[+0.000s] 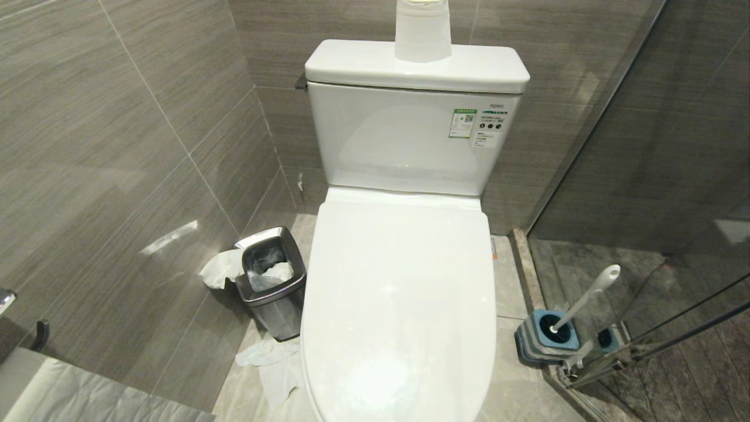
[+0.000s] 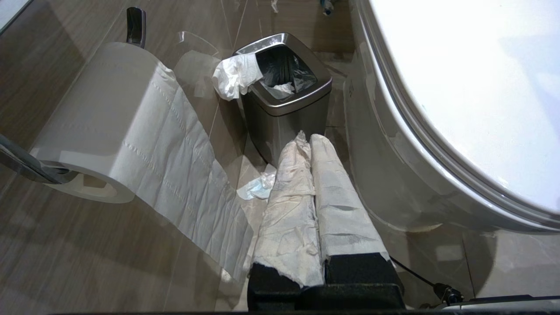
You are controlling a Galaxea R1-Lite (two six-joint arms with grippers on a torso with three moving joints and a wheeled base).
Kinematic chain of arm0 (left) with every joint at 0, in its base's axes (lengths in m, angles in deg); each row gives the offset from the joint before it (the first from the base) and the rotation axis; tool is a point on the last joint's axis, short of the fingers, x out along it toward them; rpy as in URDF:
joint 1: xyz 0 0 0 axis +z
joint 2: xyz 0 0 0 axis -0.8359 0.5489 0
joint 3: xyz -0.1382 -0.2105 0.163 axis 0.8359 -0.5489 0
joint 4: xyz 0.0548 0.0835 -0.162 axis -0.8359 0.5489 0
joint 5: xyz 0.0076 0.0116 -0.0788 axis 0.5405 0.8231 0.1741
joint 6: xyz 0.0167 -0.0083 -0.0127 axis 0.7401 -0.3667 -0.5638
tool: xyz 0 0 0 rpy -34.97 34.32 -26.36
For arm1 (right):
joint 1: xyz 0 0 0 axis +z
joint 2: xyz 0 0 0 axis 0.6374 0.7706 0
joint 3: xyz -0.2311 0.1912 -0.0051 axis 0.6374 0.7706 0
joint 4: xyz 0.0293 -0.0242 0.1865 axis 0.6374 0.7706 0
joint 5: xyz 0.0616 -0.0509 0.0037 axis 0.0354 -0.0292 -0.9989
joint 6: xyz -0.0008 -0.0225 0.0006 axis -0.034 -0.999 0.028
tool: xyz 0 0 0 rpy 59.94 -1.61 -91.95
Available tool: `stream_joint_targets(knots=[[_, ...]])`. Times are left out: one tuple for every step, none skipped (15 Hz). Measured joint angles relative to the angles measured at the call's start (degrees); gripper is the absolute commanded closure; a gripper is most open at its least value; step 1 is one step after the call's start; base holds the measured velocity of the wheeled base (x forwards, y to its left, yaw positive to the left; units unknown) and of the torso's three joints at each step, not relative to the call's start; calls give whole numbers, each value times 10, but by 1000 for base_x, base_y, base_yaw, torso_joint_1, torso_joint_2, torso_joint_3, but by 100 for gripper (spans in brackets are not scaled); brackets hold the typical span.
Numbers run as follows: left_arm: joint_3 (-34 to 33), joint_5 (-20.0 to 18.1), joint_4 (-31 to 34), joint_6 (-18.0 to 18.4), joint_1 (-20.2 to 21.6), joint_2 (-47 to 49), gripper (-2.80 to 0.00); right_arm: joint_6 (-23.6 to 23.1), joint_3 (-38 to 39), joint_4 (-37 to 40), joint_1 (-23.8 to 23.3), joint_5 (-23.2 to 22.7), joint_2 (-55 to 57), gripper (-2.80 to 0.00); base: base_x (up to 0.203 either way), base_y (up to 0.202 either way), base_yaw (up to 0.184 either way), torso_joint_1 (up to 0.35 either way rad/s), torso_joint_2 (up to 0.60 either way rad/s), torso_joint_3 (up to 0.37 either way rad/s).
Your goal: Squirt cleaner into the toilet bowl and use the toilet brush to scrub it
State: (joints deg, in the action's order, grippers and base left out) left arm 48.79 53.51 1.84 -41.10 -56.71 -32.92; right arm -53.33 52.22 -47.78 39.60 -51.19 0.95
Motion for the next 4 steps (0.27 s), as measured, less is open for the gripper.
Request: stream_joint_targets(knots=[[0, 0, 0, 0, 0, 0, 0, 0, 0, 0, 0, 0, 0, 0, 0, 0, 0, 0, 0, 0], [0, 0, 0, 0, 0, 0, 0, 0, 0, 0, 0, 0, 0, 0, 0, 0, 0, 0, 0, 0], [0, 0, 0, 0, 0, 0, 0, 0, 0, 0, 0, 0, 0, 0, 0, 0, 0, 0, 0, 0], [0, 0, 0, 0, 0, 0, 0, 0, 0, 0, 0, 0, 0, 0, 0, 0, 0, 0, 0, 0]])
